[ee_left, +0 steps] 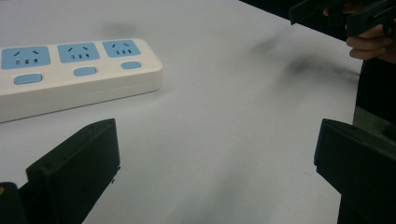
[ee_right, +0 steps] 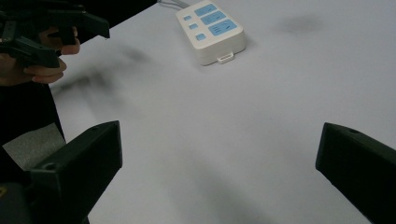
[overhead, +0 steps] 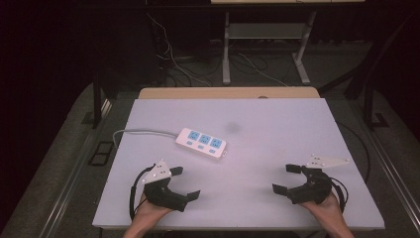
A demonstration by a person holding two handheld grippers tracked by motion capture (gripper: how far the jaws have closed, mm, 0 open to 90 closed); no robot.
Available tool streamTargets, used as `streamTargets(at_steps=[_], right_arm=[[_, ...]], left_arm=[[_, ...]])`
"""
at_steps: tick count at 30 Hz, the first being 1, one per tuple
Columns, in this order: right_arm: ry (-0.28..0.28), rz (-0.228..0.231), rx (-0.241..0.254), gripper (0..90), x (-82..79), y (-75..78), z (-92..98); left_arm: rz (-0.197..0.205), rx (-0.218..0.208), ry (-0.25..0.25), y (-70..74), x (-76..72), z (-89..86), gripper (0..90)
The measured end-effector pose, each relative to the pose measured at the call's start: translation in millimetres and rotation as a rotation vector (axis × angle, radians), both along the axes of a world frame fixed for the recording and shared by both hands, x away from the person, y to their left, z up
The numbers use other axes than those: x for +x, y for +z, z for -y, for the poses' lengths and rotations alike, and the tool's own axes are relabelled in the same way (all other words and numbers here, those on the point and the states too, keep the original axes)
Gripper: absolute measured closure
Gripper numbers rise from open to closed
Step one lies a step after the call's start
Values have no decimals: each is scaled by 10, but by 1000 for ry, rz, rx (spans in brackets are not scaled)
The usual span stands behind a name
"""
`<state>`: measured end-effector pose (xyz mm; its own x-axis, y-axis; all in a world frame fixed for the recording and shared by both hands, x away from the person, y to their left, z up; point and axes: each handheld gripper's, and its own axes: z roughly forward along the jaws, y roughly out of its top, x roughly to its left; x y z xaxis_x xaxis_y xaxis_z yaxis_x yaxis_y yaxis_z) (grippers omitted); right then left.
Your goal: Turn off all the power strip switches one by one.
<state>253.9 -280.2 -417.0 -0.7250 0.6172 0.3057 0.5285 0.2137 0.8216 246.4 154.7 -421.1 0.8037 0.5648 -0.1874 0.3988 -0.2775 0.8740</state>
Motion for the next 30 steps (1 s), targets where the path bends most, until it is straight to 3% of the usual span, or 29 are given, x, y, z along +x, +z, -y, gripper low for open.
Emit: streamTargets(at_steps=[20, 30], right_arm=[[10, -15, -18, 4, 0, -11, 20], [19, -23, -31, 4, 3, -23, 14]], left_arm=[[-12, 14, -23, -16, 6, 24, 0], [-35, 52, -43, 4, 38, 78, 0]])
